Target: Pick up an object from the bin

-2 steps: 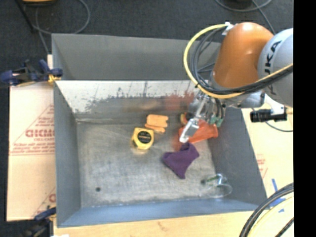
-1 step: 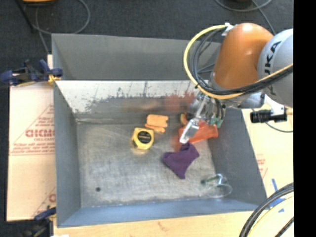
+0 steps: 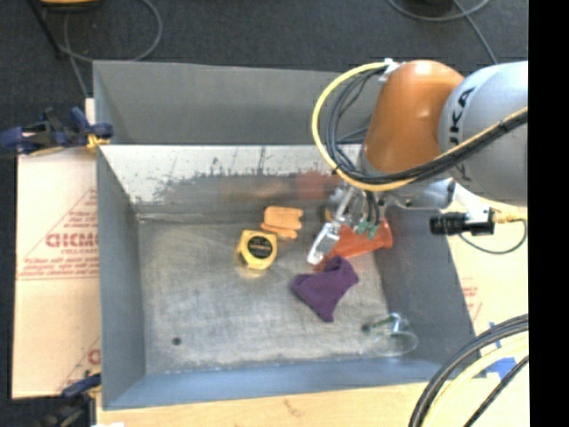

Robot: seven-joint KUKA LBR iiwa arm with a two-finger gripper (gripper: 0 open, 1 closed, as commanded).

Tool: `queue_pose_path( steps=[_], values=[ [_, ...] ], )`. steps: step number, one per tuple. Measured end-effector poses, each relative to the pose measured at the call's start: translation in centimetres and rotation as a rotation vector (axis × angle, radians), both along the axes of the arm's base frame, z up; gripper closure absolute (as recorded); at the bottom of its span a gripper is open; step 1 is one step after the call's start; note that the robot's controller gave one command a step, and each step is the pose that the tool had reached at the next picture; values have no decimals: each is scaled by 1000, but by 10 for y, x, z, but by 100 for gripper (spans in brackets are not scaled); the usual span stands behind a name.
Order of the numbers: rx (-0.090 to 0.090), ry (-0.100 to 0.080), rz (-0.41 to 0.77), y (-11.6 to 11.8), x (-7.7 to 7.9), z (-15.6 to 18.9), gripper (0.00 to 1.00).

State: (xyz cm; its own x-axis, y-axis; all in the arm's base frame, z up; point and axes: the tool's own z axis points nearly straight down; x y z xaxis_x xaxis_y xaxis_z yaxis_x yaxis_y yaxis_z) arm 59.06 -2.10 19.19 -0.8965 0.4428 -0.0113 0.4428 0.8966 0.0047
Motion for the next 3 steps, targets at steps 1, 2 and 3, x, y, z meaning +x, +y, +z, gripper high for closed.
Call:
queue_pose_path(
  steps=[1,2,3],
  values=[
    [-1,7,46,6,-15,-54,0],
    [-2,9,149,3,-23,-90,0],
    [4,16,-16,-22,-51,-88,0]
  ],
)
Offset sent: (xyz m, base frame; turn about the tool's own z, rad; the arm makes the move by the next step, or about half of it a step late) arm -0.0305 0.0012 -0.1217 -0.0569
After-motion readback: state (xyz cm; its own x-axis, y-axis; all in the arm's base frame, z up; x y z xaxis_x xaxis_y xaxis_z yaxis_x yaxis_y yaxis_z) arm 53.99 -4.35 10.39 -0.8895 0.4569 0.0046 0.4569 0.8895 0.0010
